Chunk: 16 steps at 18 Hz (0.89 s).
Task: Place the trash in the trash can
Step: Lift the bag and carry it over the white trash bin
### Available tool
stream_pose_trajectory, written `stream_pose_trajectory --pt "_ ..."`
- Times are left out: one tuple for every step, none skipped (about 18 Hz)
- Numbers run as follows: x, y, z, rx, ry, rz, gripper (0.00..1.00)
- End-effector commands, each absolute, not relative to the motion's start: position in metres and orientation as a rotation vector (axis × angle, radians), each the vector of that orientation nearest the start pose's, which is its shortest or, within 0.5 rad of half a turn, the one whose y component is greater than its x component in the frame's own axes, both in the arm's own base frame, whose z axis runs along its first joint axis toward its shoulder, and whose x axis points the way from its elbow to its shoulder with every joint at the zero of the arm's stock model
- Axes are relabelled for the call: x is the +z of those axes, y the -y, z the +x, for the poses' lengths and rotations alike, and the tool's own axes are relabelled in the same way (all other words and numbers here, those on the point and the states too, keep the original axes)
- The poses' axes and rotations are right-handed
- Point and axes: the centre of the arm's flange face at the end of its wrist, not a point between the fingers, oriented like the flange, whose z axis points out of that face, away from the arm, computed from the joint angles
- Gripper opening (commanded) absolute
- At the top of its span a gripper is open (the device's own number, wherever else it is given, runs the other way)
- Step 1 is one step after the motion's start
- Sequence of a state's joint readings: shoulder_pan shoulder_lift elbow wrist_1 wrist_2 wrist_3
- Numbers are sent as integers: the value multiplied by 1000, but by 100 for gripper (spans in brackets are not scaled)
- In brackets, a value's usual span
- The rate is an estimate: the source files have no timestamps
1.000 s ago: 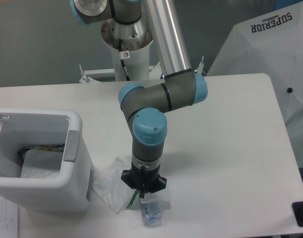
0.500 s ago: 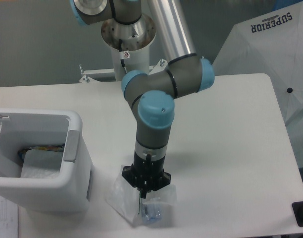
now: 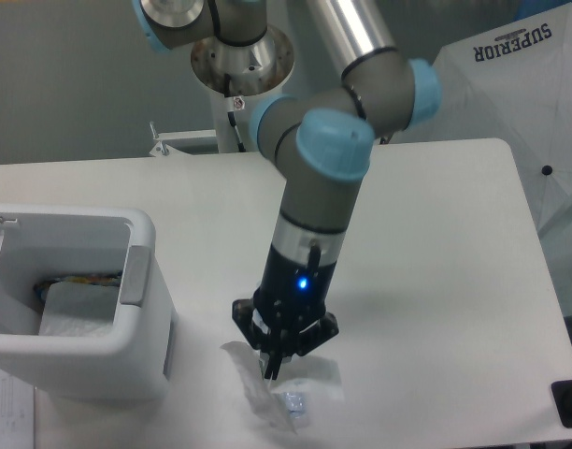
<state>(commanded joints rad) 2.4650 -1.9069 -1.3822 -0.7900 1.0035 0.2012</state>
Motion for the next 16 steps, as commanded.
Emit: stream_pose_trajectory --pt "509 -553 -395 -215 605 -2218 0" --pt "522 -547 -393 -235 628 -2187 0" --pt "535 -542 -388 -238 639 -2167 0" --pt "548 -538 -381 -232 638 -2152 0" --pt "560 -535 -372 -227 635 -2138 0" --pt "573 -530 -365 -226 636 -2122 0" --pt "585 -528 -354 -228 629 -2108 0" --pt "595 -525 -345 -238 630 -2093 0" --pt "611 -520 -330 -242 625 -2074 0" --pt "622 -517 -319 -241 618 -2062 0" --pt "625 -519 -309 -248 604 -2063 0" --pt "627 -526 -292 -263 574 -2072 0" --pt "630 -532 -276 -275 540 -2077 0" --pt "632 -536 -266 -283 521 -2081 0" --pt "635 -538 -253 -292 501 -2083 0" --pt "640 -537 -238 -297 476 -2084 0"
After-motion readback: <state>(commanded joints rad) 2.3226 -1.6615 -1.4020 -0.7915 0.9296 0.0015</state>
